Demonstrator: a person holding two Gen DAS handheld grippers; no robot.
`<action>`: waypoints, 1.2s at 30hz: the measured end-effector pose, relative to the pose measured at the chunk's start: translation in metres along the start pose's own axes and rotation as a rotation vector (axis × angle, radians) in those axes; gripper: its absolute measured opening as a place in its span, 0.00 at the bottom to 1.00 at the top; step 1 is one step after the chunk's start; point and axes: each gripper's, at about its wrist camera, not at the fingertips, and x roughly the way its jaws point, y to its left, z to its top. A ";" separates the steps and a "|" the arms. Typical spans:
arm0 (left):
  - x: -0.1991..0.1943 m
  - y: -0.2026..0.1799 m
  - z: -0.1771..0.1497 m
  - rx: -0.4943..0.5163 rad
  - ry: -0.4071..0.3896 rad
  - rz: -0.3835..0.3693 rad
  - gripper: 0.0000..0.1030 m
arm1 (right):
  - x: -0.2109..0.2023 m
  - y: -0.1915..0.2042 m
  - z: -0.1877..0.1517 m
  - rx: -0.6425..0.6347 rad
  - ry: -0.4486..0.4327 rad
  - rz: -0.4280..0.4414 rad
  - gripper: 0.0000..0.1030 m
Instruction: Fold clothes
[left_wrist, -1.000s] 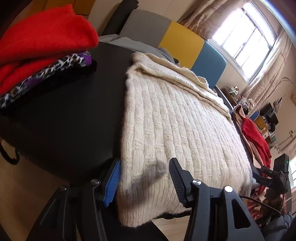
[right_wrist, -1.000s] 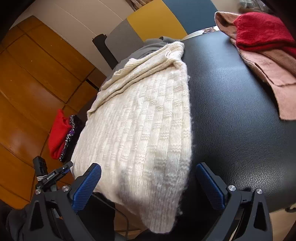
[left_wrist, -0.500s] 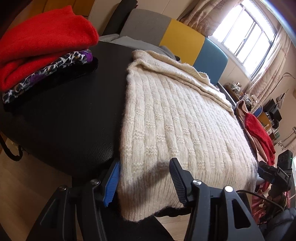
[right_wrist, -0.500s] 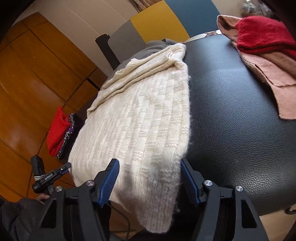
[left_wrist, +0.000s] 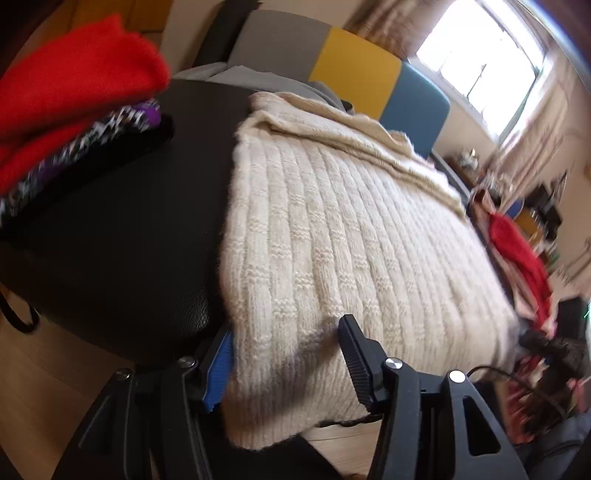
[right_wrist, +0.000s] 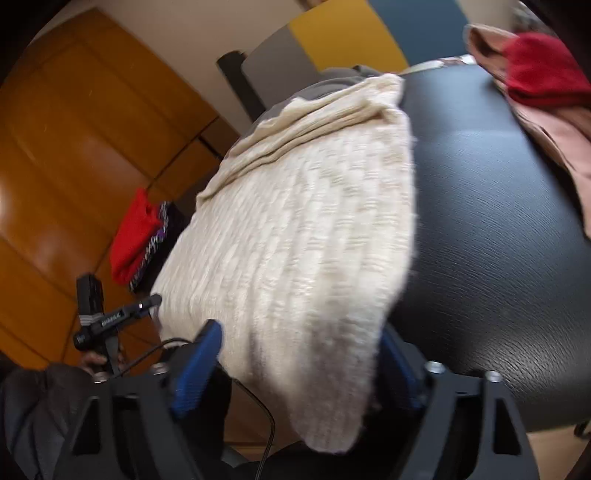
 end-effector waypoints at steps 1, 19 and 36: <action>0.000 0.000 0.000 0.004 0.001 0.005 0.53 | 0.002 0.003 0.001 -0.023 0.012 -0.030 0.82; -0.004 0.005 0.002 -0.033 0.022 0.003 0.15 | 0.005 0.015 0.005 -0.164 0.086 -0.235 0.21; -0.026 0.021 0.068 -0.193 -0.058 -0.550 0.11 | -0.013 0.001 0.047 0.203 -0.086 0.319 0.13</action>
